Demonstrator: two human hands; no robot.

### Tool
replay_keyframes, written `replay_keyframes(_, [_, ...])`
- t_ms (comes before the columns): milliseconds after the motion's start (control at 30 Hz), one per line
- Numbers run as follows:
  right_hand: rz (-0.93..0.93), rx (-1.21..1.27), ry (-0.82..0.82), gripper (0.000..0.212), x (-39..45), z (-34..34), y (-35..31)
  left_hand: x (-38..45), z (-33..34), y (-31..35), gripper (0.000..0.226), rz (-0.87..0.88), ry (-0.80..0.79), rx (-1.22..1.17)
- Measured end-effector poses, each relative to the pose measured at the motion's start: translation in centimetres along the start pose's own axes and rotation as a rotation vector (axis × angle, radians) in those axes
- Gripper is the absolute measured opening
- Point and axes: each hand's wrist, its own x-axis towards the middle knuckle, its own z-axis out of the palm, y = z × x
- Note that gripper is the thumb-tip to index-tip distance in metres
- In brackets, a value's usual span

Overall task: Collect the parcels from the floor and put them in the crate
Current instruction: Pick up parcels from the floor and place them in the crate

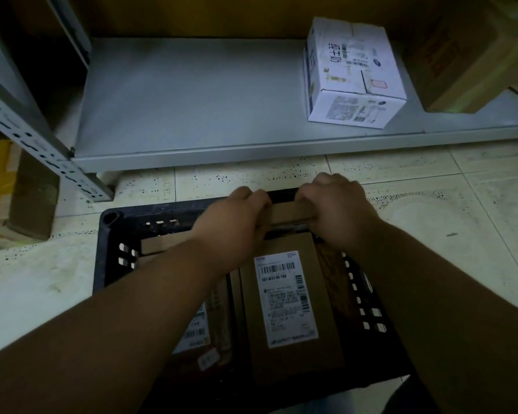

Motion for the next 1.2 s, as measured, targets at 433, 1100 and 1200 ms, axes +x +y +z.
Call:
replay_keyframes(433, [0.055, -0.031, -0.008, 0.047, -0.4, 0.6, 0.1, 0.7, 0.2, -1.0, 0.042, -0.038, 0.013, -0.112])
replay_keyframes(1100, [0.016, -0.16, -0.103, 0.045, 1.1, -1.5, -0.9, -0.2, -0.5, -5.1, 0.024, -0.325, 0.033, -0.344])
replay_keyframes(1200, [0.029, -0.176, -0.121, 0.048, 1.2, -1.2, -1.2, -0.5, 0.8, -4.7, 0.023, -0.212, -0.059, -0.151])
